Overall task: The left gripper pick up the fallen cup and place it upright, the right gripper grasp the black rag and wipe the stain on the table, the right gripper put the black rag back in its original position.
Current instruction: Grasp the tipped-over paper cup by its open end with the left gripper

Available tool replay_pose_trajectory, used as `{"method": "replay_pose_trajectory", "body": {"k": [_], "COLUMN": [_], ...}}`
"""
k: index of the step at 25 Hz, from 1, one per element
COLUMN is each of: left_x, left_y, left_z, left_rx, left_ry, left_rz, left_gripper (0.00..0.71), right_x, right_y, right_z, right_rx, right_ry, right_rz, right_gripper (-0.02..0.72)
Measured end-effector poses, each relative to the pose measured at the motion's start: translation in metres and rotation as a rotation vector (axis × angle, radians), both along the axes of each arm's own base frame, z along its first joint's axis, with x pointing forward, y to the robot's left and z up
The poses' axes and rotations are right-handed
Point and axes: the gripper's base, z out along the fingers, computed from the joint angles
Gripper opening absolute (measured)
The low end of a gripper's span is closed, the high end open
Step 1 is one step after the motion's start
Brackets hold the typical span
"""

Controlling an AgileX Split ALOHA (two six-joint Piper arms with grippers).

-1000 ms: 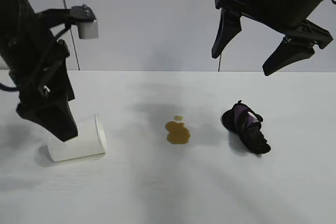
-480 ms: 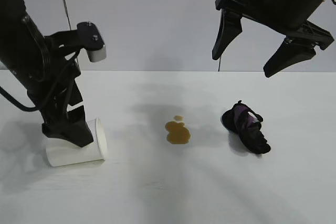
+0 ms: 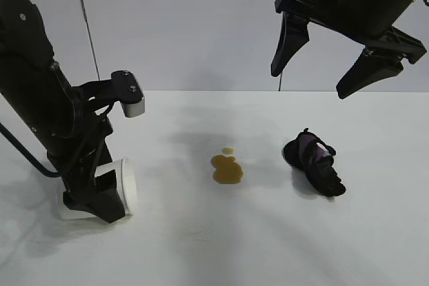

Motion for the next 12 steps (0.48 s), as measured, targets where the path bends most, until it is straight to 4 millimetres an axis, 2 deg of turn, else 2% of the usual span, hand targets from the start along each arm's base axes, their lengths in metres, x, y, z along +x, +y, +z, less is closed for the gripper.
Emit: {"method": "replay_pose_trajectory", "body": {"k": [2,4,7,12], "left_x": [0.0001,0.0001,0.0003,-0.0018], "left_y": [-0.0002,-0.0002,-0.0004,-0.0057], "left_z": [0.0001,0.0009,0.0011,0.0095], "left_rx": [0.002,0.003,0.004,-0.054], "left_ry": [-0.007,-0.013,-0.018,-0.038], "left_rz": [-0.018,-0.030,-0.044,-0.107], "left_gripper": [0.447,0.380,0.347,0.336], "right_x": [0.0000,0.0000,0.0003,0.0011], "right_y": [0.0000,0.0000,0.0000,0.0000], "right_z": [0.0000,0.0000,0.0001,0.0005], "right_rx": [0.000,0.000,0.001,0.001], "right_ry": [0.000,0.000,-0.003,-0.013], "right_rz": [0.000,0.000,-0.001,-0.003], "right_gripper": [0.620,0.620,0.620,0.620]}}
